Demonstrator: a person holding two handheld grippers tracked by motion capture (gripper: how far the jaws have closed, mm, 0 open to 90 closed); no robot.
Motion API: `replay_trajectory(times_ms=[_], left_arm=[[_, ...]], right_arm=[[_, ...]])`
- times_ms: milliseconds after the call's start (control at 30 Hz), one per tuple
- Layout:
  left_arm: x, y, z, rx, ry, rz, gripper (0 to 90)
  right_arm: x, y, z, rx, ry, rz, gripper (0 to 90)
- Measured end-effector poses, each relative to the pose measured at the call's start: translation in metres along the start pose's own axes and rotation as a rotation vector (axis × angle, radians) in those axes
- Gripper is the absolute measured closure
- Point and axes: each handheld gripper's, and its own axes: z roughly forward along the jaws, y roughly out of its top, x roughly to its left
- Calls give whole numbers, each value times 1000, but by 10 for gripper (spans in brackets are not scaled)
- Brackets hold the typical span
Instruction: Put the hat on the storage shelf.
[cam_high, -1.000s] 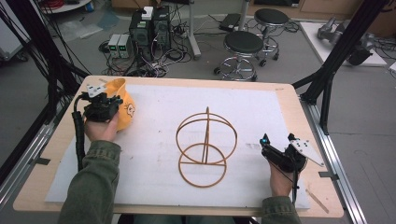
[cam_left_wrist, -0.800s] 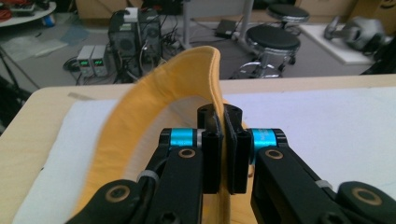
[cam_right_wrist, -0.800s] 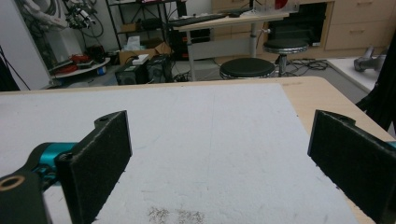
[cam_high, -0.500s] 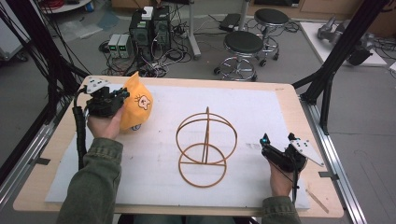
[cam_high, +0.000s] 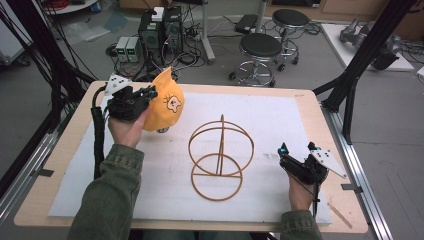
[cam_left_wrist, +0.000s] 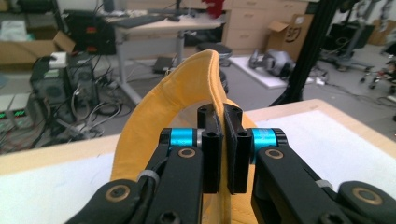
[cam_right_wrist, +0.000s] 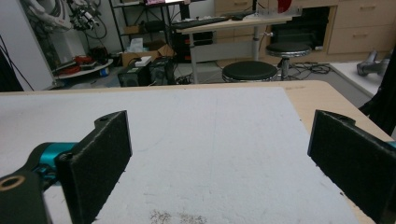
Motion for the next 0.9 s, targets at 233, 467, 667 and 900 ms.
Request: replay_trajectory(times_ms=[233,467,667,900], left_arm=[[-17,15,7,-35,-67,22,866],[-31,28,12,-74,-151,0,866],[-38,37,17,-94,-185,0,866],[-44,42,28,-86,-213,-4,866]], right_arm=[[0,0,0,-5,5,-2,52],[3,6,5,-85,81,-48,51],[9,14,14,-82,125,-95,51],[16,24,27,-71,177,-105,51]])
